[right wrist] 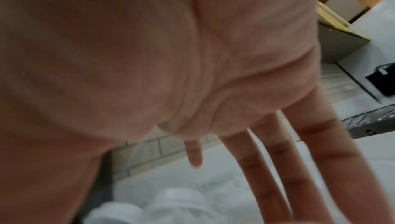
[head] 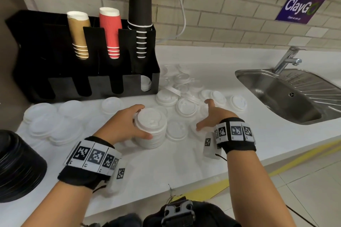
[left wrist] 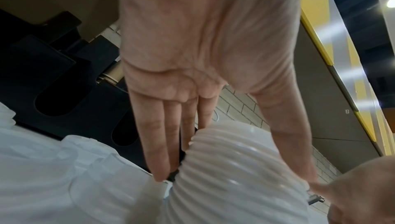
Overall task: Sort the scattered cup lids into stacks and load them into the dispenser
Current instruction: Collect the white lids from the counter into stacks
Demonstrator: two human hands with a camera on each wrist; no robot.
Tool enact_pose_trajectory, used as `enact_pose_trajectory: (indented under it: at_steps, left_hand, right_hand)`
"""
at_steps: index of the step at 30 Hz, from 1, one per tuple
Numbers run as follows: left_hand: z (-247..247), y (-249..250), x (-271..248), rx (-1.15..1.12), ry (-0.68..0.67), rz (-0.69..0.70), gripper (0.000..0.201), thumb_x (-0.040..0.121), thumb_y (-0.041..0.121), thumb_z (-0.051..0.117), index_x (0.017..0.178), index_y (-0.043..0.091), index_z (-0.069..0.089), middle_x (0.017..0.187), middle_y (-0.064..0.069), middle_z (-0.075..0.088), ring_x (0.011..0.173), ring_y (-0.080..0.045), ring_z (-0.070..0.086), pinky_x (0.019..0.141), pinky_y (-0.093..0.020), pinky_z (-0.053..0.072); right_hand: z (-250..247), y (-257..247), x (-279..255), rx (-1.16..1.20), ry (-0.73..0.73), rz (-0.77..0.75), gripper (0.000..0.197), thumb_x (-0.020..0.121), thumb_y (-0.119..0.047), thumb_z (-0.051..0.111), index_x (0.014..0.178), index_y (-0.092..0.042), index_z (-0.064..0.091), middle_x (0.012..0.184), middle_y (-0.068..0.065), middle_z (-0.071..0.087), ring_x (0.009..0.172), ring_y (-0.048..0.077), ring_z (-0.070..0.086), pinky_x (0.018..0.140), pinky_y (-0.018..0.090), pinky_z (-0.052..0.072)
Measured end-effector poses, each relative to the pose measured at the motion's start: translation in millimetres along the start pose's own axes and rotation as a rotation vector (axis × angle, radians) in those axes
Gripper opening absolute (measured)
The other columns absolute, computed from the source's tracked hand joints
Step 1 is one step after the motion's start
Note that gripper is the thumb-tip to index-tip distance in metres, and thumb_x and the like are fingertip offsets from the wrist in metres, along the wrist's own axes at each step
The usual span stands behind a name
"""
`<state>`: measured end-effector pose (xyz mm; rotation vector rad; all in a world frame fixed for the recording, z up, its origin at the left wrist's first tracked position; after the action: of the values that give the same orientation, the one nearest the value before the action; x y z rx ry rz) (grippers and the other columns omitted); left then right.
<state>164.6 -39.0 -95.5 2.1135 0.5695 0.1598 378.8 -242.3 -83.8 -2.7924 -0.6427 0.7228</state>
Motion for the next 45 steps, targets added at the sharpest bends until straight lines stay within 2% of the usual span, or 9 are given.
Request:
enact_pose_trajectory:
  at_steps: [8,12,16,20,28,32,37,41,45]
  left_hand:
    - [1,0,-3,-0.008,0.021,-0.003,0.071,0.056,0.022,0.093,0.105,0.049,0.05,0.104,0.031,0.053,0.099,-0.005,0.054,0.077,-0.015,0.042]
    - [3,0,-5,-0.013,0.01,-0.041,0.113,0.054,0.02,0.094,0.148,0.029,0.031,0.138,0.008,0.05,0.119,-0.015,0.053,0.099,-0.031,0.045]
    - [4,4,-8,-0.061,0.013,-0.035,0.131,0.056,0.018,0.094,0.154,0.03,0.009,0.142,0.005,0.048,0.111,-0.01,0.051,0.094,-0.026,0.042]
    - [6,6,-7,-0.07,0.018,-0.029,0.135,0.057,0.017,0.093,0.155,0.03,0.001,0.137,0.004,0.052,0.108,-0.008,0.05,0.089,-0.023,0.041]
    - [9,2,-8,-0.086,0.01,-0.042,0.136,0.057,0.014,0.093,0.155,0.029,0.0,0.111,0.022,0.053,0.109,-0.01,0.052,0.089,-0.024,0.046]
    - [6,9,-9,-0.035,0.027,0.007,0.095,0.054,0.02,0.094,0.137,0.026,0.047,0.122,0.011,0.061,0.114,-0.015,0.058,0.097,-0.039,0.05]
    - [3,12,-7,0.014,0.03,0.018,0.066,0.056,0.024,0.093,0.116,0.025,0.064,0.107,0.009,0.068,0.103,-0.013,0.062,0.094,-0.038,0.05]
    - [3,12,-3,0.033,0.014,0.005,0.06,0.056,0.022,0.093,0.109,0.027,0.065,0.105,0.015,0.067,0.104,-0.01,0.061,0.095,-0.034,0.049]
    - [3,10,-2,0.043,0.006,-0.007,0.061,0.055,0.023,0.093,0.109,0.027,0.065,0.107,0.014,0.067,0.103,-0.01,0.06,0.096,-0.037,0.049]
  right_hand:
    - [4,-76,-40,0.398,0.025,-0.553,0.048,0.072,-0.028,0.078,0.111,-0.041,0.054,0.107,-0.005,0.057,0.096,0.014,0.056,0.077,0.02,0.044]
    - [24,-101,-48,0.392,0.031,-0.678,0.047,0.074,-0.026,0.079,0.114,-0.038,0.059,0.113,-0.004,0.056,0.099,0.01,0.054,0.083,0.018,0.042]
    - [34,-117,-51,0.358,0.035,-0.73,0.051,0.071,-0.027,0.081,0.116,-0.039,0.06,0.109,-0.004,0.053,0.098,0.008,0.052,0.079,0.01,0.038]
    - [40,-127,-53,0.257,0.032,-0.727,0.057,0.07,-0.031,0.08,0.121,-0.04,0.057,0.111,0.0,0.049,0.105,0.013,0.049,0.088,0.02,0.038]
    - [44,-141,-53,0.125,0.043,-0.702,0.063,0.065,-0.032,0.082,0.122,-0.038,0.056,0.112,0.003,0.046,0.109,0.018,0.046,0.088,0.025,0.04]
    - [50,-143,-52,0.111,0.036,-0.681,0.065,0.063,-0.03,0.083,0.122,-0.036,0.056,0.11,0.003,0.044,0.106,0.019,0.044,0.089,0.028,0.044]
    - [33,-117,-44,0.318,0.025,-0.647,0.06,0.071,-0.039,0.081,0.124,-0.033,0.054,0.118,-0.001,0.051,0.103,0.012,0.051,0.08,0.018,0.042]
    - [-18,-36,-5,0.307,0.29,-0.295,0.045,0.09,-0.027,0.063,0.132,-0.016,0.051,0.134,0.012,0.049,0.118,0.024,0.051,0.099,0.033,0.042]
    - [-39,46,29,0.025,0.259,0.109,0.049,0.095,-0.017,0.044,0.143,-0.024,0.038,0.146,0.016,0.035,0.133,0.039,0.036,0.11,0.048,0.031]
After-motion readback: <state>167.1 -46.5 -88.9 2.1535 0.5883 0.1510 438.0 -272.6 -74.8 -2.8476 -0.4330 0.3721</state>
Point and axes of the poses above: each hand's wrist, its own x-axis towards the middle knuckle, its own z-axis out of the palm, y = z × x, the point moved 6 cm from there along x, towards the middle knuckle
